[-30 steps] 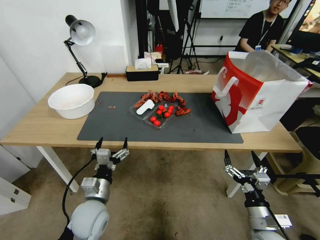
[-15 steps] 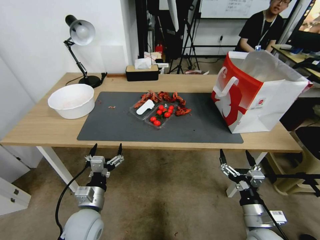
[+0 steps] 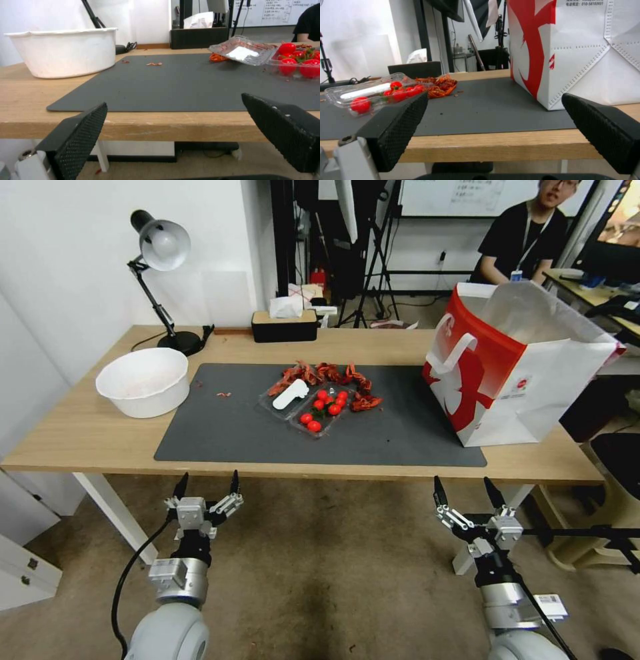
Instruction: Pick up the trash from the table and place it into the takeout bag.
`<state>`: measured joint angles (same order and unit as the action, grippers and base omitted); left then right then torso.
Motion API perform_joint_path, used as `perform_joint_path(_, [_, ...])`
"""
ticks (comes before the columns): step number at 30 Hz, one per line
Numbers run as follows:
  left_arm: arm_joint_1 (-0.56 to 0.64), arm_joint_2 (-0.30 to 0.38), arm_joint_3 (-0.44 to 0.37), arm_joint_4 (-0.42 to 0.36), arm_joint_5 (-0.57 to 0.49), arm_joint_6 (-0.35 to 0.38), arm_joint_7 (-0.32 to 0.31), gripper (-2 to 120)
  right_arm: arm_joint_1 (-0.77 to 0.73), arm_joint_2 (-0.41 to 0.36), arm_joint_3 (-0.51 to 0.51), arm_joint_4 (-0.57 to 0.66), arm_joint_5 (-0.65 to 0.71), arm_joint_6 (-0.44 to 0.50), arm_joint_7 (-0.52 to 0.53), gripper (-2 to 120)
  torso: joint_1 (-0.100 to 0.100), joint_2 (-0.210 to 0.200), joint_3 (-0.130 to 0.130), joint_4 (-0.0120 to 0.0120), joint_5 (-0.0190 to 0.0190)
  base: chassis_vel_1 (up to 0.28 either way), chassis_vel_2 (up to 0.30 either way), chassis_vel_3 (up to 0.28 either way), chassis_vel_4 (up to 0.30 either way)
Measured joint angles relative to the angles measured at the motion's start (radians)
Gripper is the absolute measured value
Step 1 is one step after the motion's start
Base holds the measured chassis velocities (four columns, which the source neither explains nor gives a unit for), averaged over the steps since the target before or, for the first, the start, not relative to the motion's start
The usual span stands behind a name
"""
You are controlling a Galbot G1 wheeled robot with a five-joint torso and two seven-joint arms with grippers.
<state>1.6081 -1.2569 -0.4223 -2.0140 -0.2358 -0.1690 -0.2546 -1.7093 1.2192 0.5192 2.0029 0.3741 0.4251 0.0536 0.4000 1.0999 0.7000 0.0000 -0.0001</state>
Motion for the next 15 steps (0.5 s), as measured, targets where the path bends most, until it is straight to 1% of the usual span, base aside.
perform_joint_path(15, [0.000, 0.002, 0.001, -0.002, 0.000, 0.003, 0.000, 100, 0.000, 0.000, 0.000, -0.001, 0.000, 0.000, -0.001, 100, 0.000, 0.000, 0.000, 0.0000, 0.0000, 0.000, 0.000, 0.000, 0.000])
